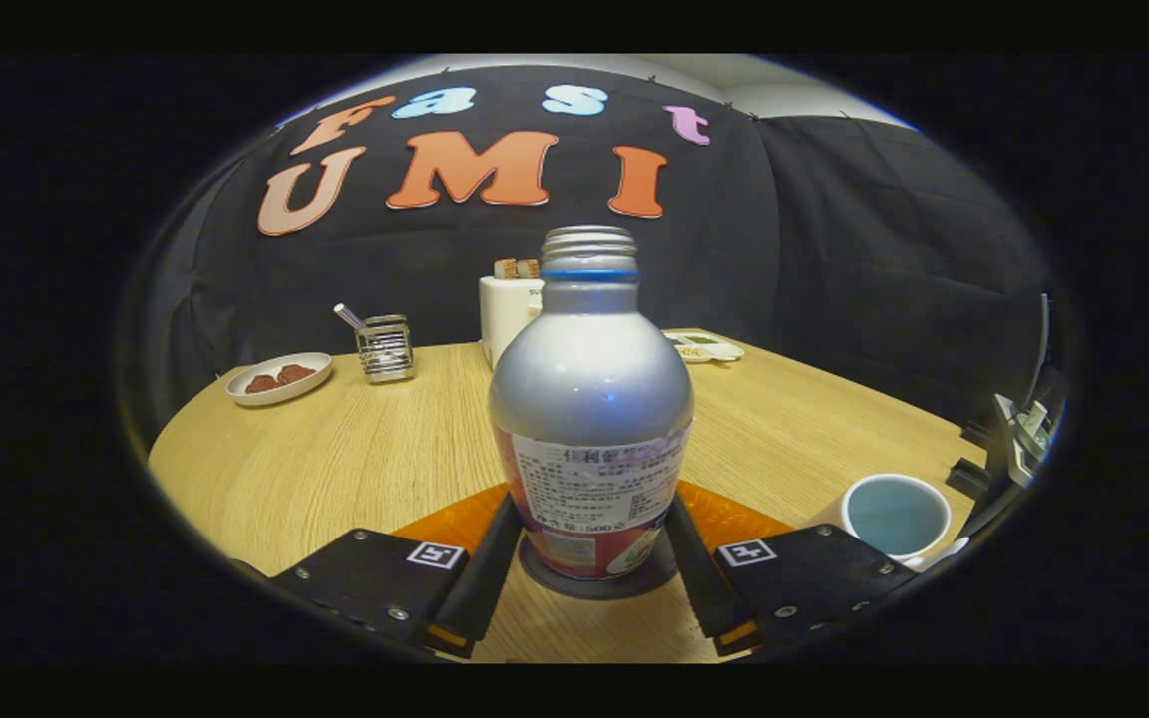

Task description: Take the bottle from table, then pour the juice into the cup, finally place the bottle on the coaster

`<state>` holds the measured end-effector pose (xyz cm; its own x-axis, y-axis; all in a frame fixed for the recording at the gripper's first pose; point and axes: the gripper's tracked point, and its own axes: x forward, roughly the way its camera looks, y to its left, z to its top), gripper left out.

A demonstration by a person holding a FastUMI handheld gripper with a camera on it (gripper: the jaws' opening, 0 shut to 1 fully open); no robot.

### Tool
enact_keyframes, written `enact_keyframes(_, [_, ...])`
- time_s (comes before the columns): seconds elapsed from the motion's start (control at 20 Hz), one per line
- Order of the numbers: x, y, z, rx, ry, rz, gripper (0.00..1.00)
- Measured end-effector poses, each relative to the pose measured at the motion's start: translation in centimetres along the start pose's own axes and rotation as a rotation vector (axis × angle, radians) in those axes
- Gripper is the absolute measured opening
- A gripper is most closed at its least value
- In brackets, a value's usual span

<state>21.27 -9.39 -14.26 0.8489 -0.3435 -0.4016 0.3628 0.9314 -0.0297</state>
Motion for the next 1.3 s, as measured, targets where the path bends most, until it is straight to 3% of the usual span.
enact_keyframes(0.8, [-2.8, -0.8, 0.8, 0.005, -0.022, -0.034, 0.90])
enact_keyframes(1.0, [-5.6, -0.5, 1.9, 0.028, -0.060, 0.004, 0.97])
enact_keyframes(1.3, [-12.4, 0.8, 4.6, -0.004, -0.177, 0.098, 0.97])
